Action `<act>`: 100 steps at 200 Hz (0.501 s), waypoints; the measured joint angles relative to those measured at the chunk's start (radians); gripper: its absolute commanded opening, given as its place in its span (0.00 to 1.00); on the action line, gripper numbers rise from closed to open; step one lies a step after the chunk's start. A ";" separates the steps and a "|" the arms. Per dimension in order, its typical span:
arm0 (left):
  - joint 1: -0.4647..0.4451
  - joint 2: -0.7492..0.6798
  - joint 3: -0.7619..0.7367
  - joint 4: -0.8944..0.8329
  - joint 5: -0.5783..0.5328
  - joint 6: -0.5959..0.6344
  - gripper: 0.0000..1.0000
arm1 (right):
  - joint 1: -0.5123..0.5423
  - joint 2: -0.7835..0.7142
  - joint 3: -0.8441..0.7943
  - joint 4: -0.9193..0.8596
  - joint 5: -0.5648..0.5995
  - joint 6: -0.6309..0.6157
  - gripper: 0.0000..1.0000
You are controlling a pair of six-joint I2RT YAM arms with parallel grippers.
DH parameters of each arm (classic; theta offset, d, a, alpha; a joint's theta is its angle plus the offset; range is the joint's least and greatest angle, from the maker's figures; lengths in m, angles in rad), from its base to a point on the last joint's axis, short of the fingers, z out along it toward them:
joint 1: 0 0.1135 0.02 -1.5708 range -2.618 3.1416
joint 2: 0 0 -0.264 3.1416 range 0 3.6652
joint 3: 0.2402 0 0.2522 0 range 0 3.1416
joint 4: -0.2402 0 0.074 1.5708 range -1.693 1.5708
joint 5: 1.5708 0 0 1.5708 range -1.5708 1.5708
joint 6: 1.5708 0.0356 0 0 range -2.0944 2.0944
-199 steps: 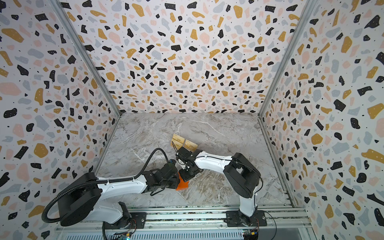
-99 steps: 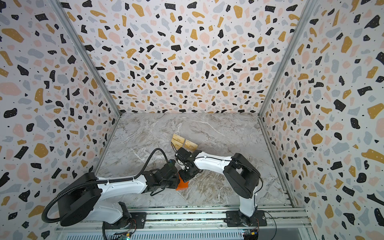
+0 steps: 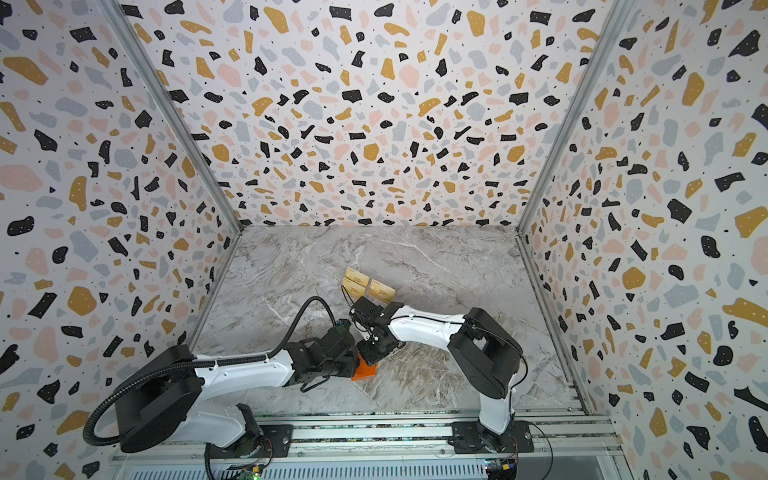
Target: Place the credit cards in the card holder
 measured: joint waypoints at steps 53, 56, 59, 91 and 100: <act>0.000 0.000 0.000 0.000 0.000 -0.001 0.36 | 0.001 -0.026 -0.019 0.026 0.002 0.000 0.00; 0.000 0.000 0.000 0.000 0.000 -0.001 0.36 | 0.001 -0.027 -0.020 0.027 0.002 0.000 0.00; 0.000 0.000 0.000 0.000 0.000 -0.001 0.36 | 0.001 -0.028 -0.021 0.029 0.002 0.000 0.00; 0.000 0.000 0.000 0.000 0.000 -0.001 0.36 | 0.000 -0.045 -0.043 0.052 0.002 0.000 0.00; 0.000 0.000 0.000 0.000 0.000 0.000 0.36 | 0.000 -0.051 -0.051 0.060 0.001 -0.001 0.00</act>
